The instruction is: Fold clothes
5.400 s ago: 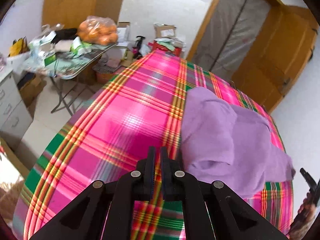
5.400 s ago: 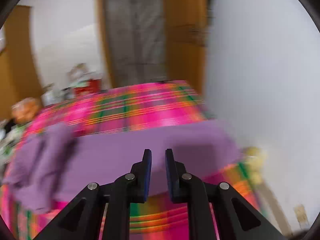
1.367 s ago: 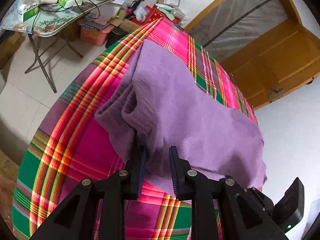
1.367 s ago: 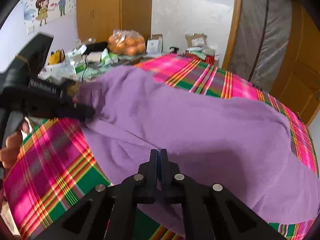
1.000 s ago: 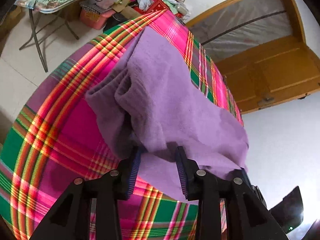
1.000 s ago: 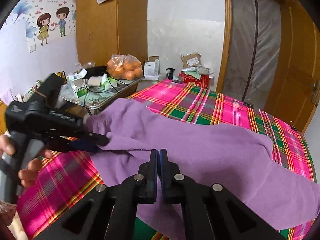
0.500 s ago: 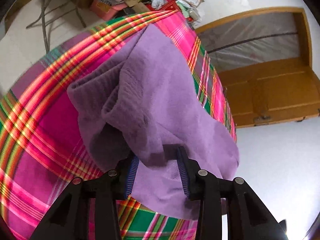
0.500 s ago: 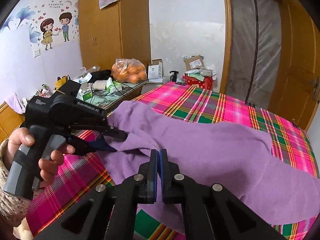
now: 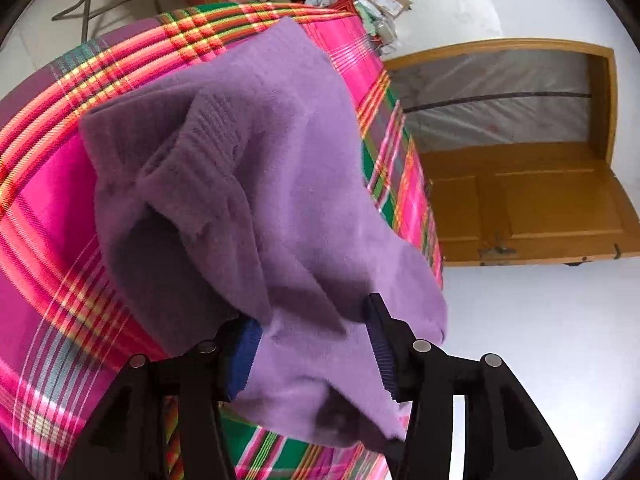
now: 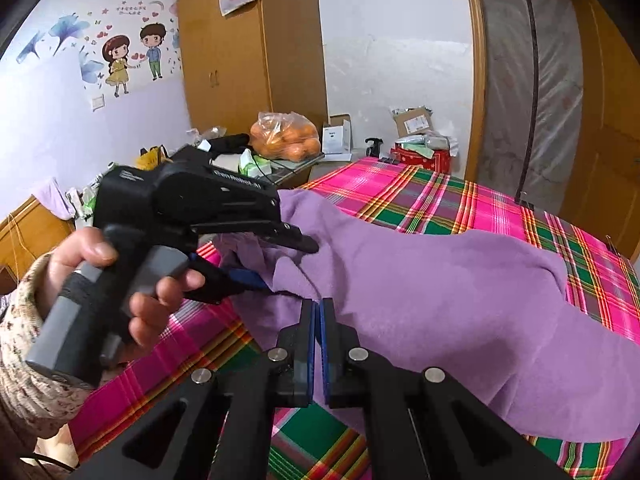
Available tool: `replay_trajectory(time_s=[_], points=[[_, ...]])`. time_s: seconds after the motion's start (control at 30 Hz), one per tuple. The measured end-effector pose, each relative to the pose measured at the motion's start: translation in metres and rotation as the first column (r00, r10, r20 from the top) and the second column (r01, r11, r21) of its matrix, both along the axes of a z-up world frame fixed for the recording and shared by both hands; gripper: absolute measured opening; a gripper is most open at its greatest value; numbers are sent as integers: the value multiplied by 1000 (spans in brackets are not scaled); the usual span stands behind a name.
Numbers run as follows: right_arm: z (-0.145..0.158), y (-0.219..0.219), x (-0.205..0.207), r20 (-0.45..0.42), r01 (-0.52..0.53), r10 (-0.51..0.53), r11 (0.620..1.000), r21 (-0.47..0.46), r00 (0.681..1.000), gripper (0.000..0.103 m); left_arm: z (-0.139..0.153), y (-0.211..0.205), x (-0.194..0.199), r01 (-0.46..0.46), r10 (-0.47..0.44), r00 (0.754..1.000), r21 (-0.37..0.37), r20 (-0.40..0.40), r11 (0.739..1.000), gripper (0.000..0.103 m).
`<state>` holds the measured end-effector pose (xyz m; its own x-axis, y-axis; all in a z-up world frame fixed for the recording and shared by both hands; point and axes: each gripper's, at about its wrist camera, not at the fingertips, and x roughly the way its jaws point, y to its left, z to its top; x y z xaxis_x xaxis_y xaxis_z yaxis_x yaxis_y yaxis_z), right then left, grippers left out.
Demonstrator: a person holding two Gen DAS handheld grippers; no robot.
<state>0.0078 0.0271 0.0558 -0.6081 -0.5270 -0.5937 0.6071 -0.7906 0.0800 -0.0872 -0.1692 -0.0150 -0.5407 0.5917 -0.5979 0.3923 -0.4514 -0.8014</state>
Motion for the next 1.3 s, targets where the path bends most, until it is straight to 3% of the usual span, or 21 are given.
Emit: replay_trajectory(time_s=[0.2, 0.27, 0.33, 0.37, 0.43, 0.57, 0.63, 0.7, 0.87, 1.1, 1.3], points=[[0, -1, 6, 10, -47, 47, 999, -20, 999, 1, 4, 8, -8, -5, 5, 1000, 8, -6, 1000, 52], [-4, -3, 9, 7, -48, 48, 999, 0, 999, 1, 10, 6, -12, -10, 10, 1000, -2, -23, 1000, 47], [-7, 2, 9, 11, -34, 34, 999, 8, 999, 1, 17, 4, -15, -15, 15, 999, -23, -37, 1000, 30], [-8, 6, 8, 15, -22, 22, 1000, 8, 1000, 2, 20, 4, -17, -17, 15, 999, -42, -43, 999, 28], [-11, 14, 7, 22, 0, 0, 1000, 9, 1000, 2, 25, 1, -21, -19, 16, 998, -56, -57, 998, 9], [-17, 31, 5, 36, 45, -45, 999, 11, 998, 13, 35, -4, -23, -30, 25, 995, -50, -93, 998, 8], [-20, 39, 4, 41, 68, -69, 998, 15, 997, 25, 40, -9, -19, -37, 31, 993, -45, -113, 998, 8], [-26, 46, 4, 39, 95, -96, 995, 27, 995, 48, 48, -16, -14, -58, 51, 988, -42, -146, 997, 8], [-33, 48, 0, 22, 135, -137, 988, 73, 990, 49, 64, -36, -2, -111, 101, 974, -41, -201, 993, 8], [-39, 39, -5, -105, 219, -200, 950, 221, 974, 49, 78, -50, 4, -148, 135, 963, -41, -231, 988, 8], [-38, 58, -21, -62, 309, -303, 935, 173, 951, 49, 91, -52, 6, -152, 133, 956, -54, -262, 987, 7]])
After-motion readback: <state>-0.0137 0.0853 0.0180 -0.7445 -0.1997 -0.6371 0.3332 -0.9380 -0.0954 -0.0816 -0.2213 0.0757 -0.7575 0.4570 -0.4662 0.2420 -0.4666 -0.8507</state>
